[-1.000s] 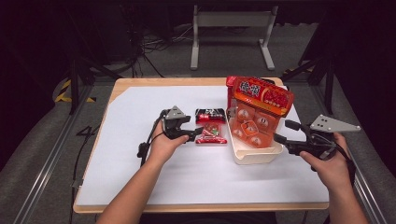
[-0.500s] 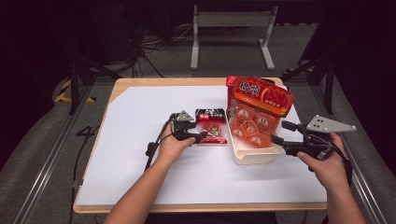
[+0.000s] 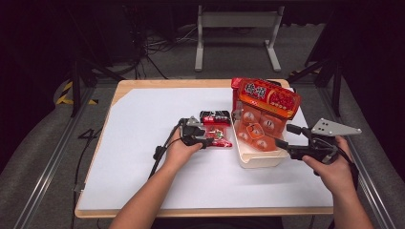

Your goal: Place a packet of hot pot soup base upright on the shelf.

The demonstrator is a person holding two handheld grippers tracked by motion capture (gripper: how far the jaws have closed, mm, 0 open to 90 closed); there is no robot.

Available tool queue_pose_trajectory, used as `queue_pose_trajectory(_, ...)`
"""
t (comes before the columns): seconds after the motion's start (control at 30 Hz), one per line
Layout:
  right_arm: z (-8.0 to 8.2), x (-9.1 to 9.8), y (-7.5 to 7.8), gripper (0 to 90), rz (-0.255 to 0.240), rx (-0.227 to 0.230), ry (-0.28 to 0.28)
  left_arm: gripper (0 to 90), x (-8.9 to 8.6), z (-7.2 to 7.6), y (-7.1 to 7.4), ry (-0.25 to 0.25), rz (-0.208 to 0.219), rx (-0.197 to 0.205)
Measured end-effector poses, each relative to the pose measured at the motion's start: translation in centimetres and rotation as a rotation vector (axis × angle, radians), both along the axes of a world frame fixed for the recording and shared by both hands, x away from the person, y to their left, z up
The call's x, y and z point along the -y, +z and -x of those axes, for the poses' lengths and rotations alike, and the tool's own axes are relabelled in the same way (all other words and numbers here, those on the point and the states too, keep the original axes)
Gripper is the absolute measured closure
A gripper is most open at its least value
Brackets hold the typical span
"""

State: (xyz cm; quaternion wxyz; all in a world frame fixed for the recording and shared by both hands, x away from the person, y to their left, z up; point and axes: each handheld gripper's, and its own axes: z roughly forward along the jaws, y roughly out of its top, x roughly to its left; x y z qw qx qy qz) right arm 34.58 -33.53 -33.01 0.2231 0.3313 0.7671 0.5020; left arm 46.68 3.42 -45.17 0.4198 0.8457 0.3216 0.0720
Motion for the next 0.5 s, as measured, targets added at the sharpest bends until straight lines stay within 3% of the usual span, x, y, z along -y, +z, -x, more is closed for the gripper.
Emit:
queue_pose_trajectory(0.13,-0.04,-0.22,-0.06,29.8,0.001,-0.001,0.004,50.3,0.04,0.01,-0.03,0.001,-0.005,-0.004)
queue_pose_trajectory(0.23,-0.06,-0.32,-0.11,29.8,0.001,-0.001,0.006,53.2,0.29,0.31,-0.06,-0.001,-0.046,0.017)
queue_pose_trajectory(0.5,-0.13,-0.68,-0.15,29.9,0.001,-0.003,0.019,73.4,0.42,0.32,-0.05,-0.002,-0.053,0.017)
